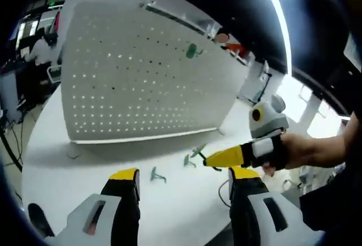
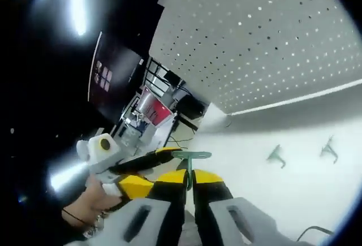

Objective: Insert the hook assembly into the mounting plate slot until the hook locks in place.

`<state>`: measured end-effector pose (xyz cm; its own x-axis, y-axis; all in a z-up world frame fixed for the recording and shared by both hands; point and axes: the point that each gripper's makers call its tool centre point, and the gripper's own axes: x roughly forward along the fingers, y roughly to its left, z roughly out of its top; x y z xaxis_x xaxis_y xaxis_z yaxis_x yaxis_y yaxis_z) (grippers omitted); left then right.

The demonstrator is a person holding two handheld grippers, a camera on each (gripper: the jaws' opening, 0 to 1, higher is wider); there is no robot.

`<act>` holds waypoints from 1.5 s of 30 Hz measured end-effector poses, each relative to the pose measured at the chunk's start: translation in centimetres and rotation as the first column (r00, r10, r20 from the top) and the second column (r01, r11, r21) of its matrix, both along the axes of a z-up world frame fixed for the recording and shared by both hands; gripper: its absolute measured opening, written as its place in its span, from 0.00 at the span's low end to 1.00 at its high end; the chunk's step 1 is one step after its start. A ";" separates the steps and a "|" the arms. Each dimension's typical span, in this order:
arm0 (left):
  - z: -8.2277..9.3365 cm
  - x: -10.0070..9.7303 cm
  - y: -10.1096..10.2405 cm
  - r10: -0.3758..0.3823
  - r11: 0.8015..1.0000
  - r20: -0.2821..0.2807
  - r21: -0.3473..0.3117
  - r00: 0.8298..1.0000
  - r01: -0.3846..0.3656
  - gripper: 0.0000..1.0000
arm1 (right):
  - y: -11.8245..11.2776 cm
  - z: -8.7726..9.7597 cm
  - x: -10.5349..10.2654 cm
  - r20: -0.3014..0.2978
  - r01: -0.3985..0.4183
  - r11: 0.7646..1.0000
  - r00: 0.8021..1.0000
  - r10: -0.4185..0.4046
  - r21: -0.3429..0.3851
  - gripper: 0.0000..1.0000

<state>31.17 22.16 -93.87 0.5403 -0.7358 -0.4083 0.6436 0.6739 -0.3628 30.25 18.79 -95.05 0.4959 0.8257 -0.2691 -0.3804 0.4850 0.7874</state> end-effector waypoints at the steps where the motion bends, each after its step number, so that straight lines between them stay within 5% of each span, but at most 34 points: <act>1: 0.4 0.5 -0.2 0.007 1.000 0.025 -0.011 1.000 -0.006 0.63 | 0.1 0.1 -0.2 -0.004 -0.009 1.000 1.000 0.009 0.005 0.00; 3: 1.5 1.2 -0.6 0.011 0.999 0.095 -0.042 0.995 -0.007 0.60 | 0.3 0.4 -0.8 -0.012 -0.026 0.999 1.000 0.027 0.019 0.00; 5: 1.8 1.0 -1.0 -0.017 0.998 0.098 -0.054 0.995 0.022 0.54 | 0.5 1.1 -1.3 -0.068 -0.024 0.996 0.997 0.030 0.087 0.00; 9: 2.6 0.5 -2.0 -0.083 0.992 0.142 -0.080 0.986 0.095 0.43 | 0.7 1.9 -1.6 -0.085 -0.036 0.989 0.995 0.048 0.146 0.00; 23: 4.1 -2.4 -3.4 -0.221 0.959 0.193 -0.137 0.956 0.249 0.09 | 1.1 3.1 -3.7 -0.162 -0.111 0.941 0.972 0.170 0.320 0.00; 28: 4.2 -2.5 -3.5 -0.231 0.956 0.195 -0.138 0.953 0.260 0.05 | 1.2 3.3 -3.9 -0.161 -0.111 0.938 0.972 0.171 0.330 0.00; 33: 3.6 -2.5 -3.3 -0.261 0.960 0.220 -0.044 0.940 0.277 0.04 | 1.3 3.0 -3.6 -0.033 -0.147 0.967 0.987 0.158 0.210 0.01; 34: 3.4 -2.4 -3.3 -0.263 0.961 0.217 -0.023 0.940 0.274 0.03 | 1.2 2.8 -3.5 -0.046 -0.141 0.967 0.987 0.154 0.211 0.02; 39: 2.8 -1.7 -2.7 -0.219 0.975 0.177 0.000 0.959 0.223 0.01 | 0.2 2.7 -2.7 0.040 -0.114 0.984 0.993 0.110 0.139 0.07; 45: 1.9 -0.4 -1.6 -0.139 0.990 0.133 0.035 0.981 0.136 0.01 | 0.0 3.6 -2.5 0.277 -0.134 0.981 0.946 0.169 -0.138 0.08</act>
<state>30.72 20.56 -91.94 0.4860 -0.7972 -0.3581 0.7726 0.5834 -0.2503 27.74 18.81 -91.41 0.4375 0.8685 -0.2331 -0.6571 0.4857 0.5764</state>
